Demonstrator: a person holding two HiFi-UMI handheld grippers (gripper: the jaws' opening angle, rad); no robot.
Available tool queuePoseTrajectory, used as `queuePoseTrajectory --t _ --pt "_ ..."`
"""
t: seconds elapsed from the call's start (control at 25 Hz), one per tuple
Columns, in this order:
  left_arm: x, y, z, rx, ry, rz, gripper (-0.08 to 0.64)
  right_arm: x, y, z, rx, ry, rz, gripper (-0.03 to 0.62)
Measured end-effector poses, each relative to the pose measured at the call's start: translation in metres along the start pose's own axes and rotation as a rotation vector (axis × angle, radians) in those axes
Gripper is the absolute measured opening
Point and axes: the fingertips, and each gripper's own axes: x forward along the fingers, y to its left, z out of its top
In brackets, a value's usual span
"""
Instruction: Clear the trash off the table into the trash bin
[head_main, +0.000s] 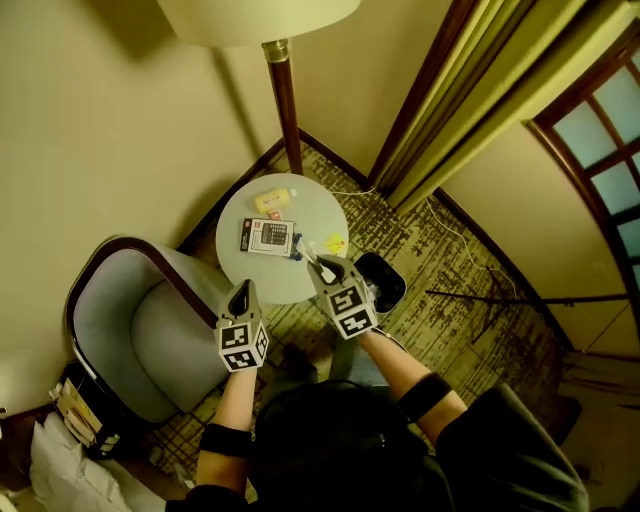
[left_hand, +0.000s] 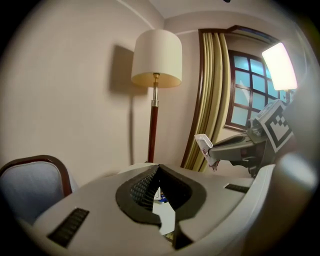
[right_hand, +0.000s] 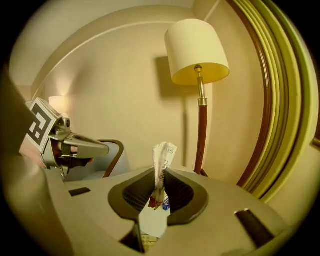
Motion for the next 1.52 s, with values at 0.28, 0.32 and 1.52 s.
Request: queuePoseTrajectory --t 0.28,0.32,1.52 --pt "0.019 -0.066 0.029 0.128 -0.002 -0.184 0.0 -0.058 -0.041 -0.01 0.079 -0.051 -0.17 0.078" --pt "0.025 -0.082 0.031 0.149 -0.002 -0.221 0.0 -0.069 -0.052 -0.018 0.105 -0.05 -0.204 0.078" --pt "0.194 -0.358 -0.16 0.451 0.27 -0.733 0.0 -0.112 -0.212 -0.352 0.477 0.239 -0.555 0.078"
